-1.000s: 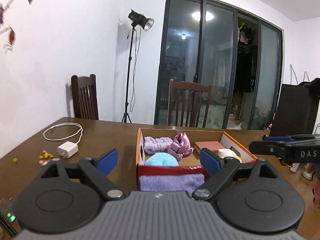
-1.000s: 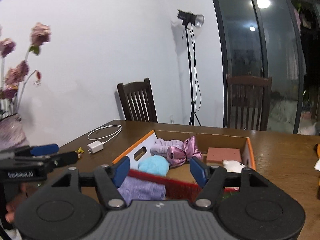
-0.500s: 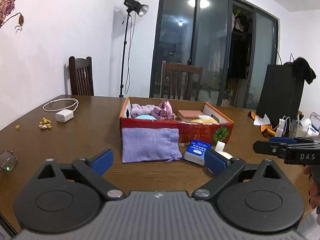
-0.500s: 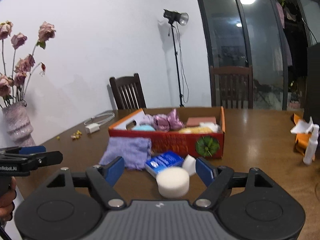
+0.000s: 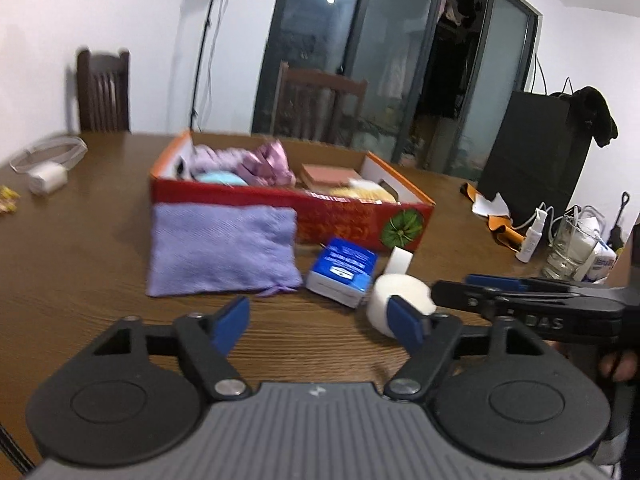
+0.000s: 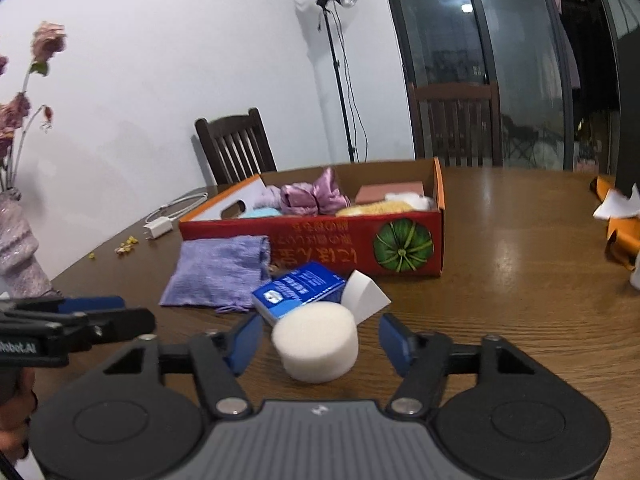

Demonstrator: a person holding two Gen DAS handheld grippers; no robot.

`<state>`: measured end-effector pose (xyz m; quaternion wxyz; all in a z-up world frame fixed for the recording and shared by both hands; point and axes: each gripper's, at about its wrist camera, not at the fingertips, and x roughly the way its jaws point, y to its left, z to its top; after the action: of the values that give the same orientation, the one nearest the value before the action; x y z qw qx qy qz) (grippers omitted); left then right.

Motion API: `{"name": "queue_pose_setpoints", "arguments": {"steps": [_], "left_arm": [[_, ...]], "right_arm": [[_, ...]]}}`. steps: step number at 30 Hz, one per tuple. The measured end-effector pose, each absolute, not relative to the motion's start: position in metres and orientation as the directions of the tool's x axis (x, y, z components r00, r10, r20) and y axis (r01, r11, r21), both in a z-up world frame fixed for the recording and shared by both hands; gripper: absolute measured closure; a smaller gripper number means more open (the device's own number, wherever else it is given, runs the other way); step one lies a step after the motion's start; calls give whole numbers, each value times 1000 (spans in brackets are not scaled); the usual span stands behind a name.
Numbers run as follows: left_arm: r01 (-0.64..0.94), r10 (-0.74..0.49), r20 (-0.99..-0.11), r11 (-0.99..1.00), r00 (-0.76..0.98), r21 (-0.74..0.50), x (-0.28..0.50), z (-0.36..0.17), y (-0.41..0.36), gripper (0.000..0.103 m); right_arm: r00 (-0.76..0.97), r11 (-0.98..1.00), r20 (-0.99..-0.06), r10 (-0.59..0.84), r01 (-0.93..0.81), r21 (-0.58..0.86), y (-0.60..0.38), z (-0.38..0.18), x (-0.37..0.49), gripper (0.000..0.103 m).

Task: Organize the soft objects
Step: 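Reach the right tool to the white round sponge and grasp it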

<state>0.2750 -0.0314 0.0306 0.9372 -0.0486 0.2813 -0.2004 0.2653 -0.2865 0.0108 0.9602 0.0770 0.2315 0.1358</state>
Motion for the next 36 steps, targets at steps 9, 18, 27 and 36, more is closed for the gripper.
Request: {"name": "queue_pose_setpoints", "arguments": {"steps": [9,18,27,36], "left_arm": [[399,-525,-550,851,650,-342,330,8,-68,48],[397,-607,-574,794,550,-460,354,-13,-73,64],[418,-617,-567,787,546,-453,317,-8,-57,73],[412,-608,-572,794,551,-447,267,-3,-30,73]], "right_arm": [[805,925,-481,348,-212,315,-297,-11,317,67],[778,874,-472,414,-195,445,-307,-25,326,70],[755,888,-500,423,-238,392,-282,-15,302,78],[731,877,-503,461,-288,385,-254,-15,256,78]]}}
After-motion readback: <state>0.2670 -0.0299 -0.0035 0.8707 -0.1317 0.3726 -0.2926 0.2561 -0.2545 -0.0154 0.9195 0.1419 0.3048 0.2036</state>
